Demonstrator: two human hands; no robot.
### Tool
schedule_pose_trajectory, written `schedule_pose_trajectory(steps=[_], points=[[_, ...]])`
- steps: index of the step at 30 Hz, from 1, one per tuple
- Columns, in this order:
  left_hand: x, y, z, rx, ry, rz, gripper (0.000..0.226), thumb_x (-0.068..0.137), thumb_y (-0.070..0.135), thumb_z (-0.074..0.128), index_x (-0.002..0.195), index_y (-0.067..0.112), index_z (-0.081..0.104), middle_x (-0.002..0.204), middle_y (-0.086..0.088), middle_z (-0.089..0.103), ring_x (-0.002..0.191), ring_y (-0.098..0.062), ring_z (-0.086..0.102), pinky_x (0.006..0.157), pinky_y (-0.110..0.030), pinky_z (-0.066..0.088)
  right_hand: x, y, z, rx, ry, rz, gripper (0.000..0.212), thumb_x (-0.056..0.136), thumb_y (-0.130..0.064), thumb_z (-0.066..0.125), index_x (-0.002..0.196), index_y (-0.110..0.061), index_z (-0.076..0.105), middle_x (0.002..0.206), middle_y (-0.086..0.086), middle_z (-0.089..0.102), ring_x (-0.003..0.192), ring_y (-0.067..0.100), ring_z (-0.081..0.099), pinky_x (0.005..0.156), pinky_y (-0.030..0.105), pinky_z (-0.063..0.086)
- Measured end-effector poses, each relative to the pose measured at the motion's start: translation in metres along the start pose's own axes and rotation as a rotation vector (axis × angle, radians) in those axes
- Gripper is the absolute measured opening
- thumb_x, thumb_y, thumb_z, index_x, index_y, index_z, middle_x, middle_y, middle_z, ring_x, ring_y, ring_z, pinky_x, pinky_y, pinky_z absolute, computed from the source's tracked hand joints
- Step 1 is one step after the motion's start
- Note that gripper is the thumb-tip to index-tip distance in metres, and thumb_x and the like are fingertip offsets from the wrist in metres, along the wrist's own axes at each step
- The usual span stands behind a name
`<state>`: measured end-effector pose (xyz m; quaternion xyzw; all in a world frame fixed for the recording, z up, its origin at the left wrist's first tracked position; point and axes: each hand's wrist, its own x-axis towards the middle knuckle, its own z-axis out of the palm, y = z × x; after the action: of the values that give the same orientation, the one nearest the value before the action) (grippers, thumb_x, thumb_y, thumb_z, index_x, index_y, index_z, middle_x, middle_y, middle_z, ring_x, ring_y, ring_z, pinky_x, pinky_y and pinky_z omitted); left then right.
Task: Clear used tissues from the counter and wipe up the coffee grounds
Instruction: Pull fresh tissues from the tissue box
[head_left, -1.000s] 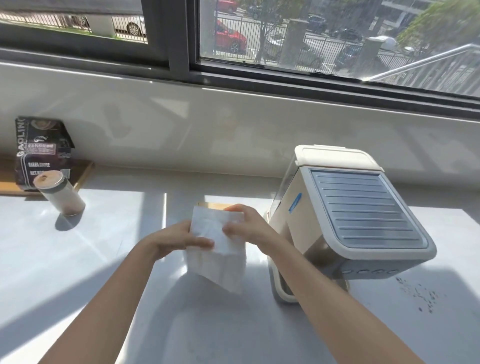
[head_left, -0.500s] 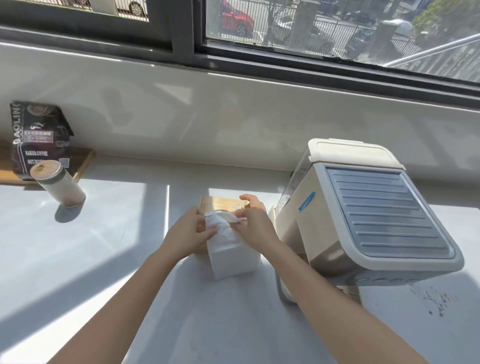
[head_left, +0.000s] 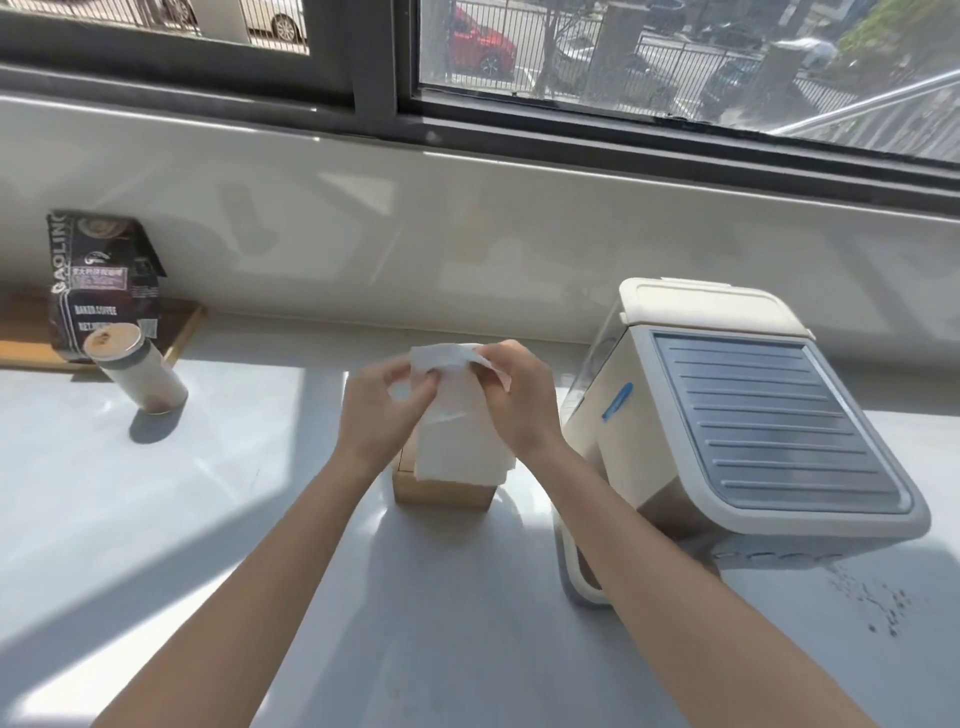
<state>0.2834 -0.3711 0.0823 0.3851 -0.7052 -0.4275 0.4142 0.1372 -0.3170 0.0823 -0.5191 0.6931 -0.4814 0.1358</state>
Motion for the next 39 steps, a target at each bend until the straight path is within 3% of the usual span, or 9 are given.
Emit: schedule_pose_trajectory(steps=[6, 11, 17, 20, 22, 25, 32, 35, 39], points=[[-0.005, 0.066, -0.027, -0.324, -0.061, -0.058, 0.047, 0.078, 0.024, 0.072, 0.116, 0.019, 0.045, 0.091, 0.000, 0.070, 0.083, -0.012, 0.067, 0.071, -0.023, 0.053, -0.010, -0.059, -0.032, 0.340, 0.026, -0.055, 0.033, 0.081, -0.005, 0.062, 0.109, -0.023, 0.058, 0.092, -0.007, 0.064, 0.083, 0.009, 0.061, 0.078, 0.031, 0.051], [-0.044, 0.088, -0.047, -0.330, -0.347, -0.134, 0.033, 0.074, 0.025, 0.073, 0.106, 0.017, 0.068, 0.102, -0.003, 0.074, 0.095, -0.019, 0.069, 0.079, -0.028, 0.055, -0.043, -0.084, -0.065, 0.459, -0.108, -0.093, 0.031, 0.080, -0.002, 0.066, 0.104, -0.019, 0.061, 0.093, 0.002, 0.066, 0.084, 0.018, 0.063, 0.078, 0.044, 0.055], [-0.087, 0.112, -0.033, -0.361, -0.446, -0.152, 0.032, 0.075, 0.018, 0.074, 0.106, 0.016, 0.069, 0.106, -0.005, 0.073, 0.098, -0.021, 0.068, 0.079, -0.028, 0.057, -0.085, -0.089, -0.116, 0.451, -0.132, -0.068, 0.032, 0.081, -0.001, 0.068, 0.108, -0.015, 0.061, 0.097, 0.003, 0.066, 0.086, 0.016, 0.063, 0.078, 0.039, 0.054], [-0.118, 0.126, -0.007, -0.389, -0.378, -0.169, 0.033, 0.081, 0.013, 0.066, 0.114, 0.010, 0.064, 0.111, -0.008, 0.070, 0.101, -0.023, 0.067, 0.084, -0.032, 0.056, -0.114, -0.082, -0.149, 0.590, -0.113, 0.076, 0.048, 0.077, -0.008, 0.073, 0.121, -0.015, 0.054, 0.103, 0.007, 0.066, 0.091, 0.018, 0.065, 0.082, 0.037, 0.055], [-0.140, 0.138, 0.015, -0.423, -0.374, -0.187, 0.029, 0.084, 0.010, 0.063, 0.113, 0.011, 0.063, 0.109, -0.007, 0.071, 0.098, -0.023, 0.068, 0.079, -0.030, 0.057, -0.139, -0.072, -0.176, 0.724, -0.218, 0.203, 0.059, 0.074, -0.017, 0.073, 0.127, -0.010, 0.049, 0.114, 0.014, 0.066, 0.103, 0.025, 0.065, 0.089, 0.041, 0.054], [-0.171, 0.163, 0.055, -0.441, -0.353, -0.168, 0.019, 0.086, 0.008, 0.061, 0.101, 0.017, 0.067, 0.095, 0.001, 0.075, 0.088, -0.017, 0.070, 0.074, -0.028, 0.058, -0.183, -0.047, -0.218, 0.684, -0.411, 0.245, 0.043, 0.080, -0.013, 0.071, 0.120, -0.005, 0.059, 0.119, 0.020, 0.065, 0.110, 0.033, 0.063, 0.096, 0.049, 0.050], [-0.249, 0.203, 0.179, -0.366, -0.631, -0.287, 0.017, 0.086, 0.007, 0.062, 0.102, 0.010, 0.065, 0.098, -0.010, 0.071, 0.087, -0.022, 0.067, 0.079, -0.034, 0.056, -0.274, 0.014, -0.328, 0.725, -0.224, 0.343, 0.022, 0.083, -0.005, 0.066, 0.104, -0.010, 0.069, 0.102, 0.009, 0.072, 0.093, 0.024, 0.069, 0.077, 0.033, 0.057], [-0.282, 0.213, 0.232, -0.409, -0.675, -0.344, 0.021, 0.088, 0.005, 0.057, 0.109, 0.005, 0.062, 0.099, -0.012, 0.069, 0.087, -0.023, 0.066, 0.077, -0.031, 0.056, -0.309, 0.046, -0.372, 0.798, -0.206, 0.464, 0.037, 0.082, -0.015, 0.067, 0.117, -0.005, 0.062, 0.117, 0.018, 0.066, 0.105, 0.031, 0.065, 0.088, 0.042, 0.055], [-0.313, 0.218, 0.289, -0.475, -0.748, -0.429, 0.024, 0.091, 0.006, 0.053, 0.114, 0.005, 0.059, 0.104, -0.009, 0.070, 0.098, -0.024, 0.065, 0.090, -0.035, 0.051, -0.343, 0.088, -0.421, 0.975, -0.192, 0.567, 0.045, 0.087, -0.020, 0.061, 0.129, -0.004, 0.054, 0.132, 0.020, 0.056, 0.121, 0.036, 0.055, 0.102, 0.049, 0.044]])
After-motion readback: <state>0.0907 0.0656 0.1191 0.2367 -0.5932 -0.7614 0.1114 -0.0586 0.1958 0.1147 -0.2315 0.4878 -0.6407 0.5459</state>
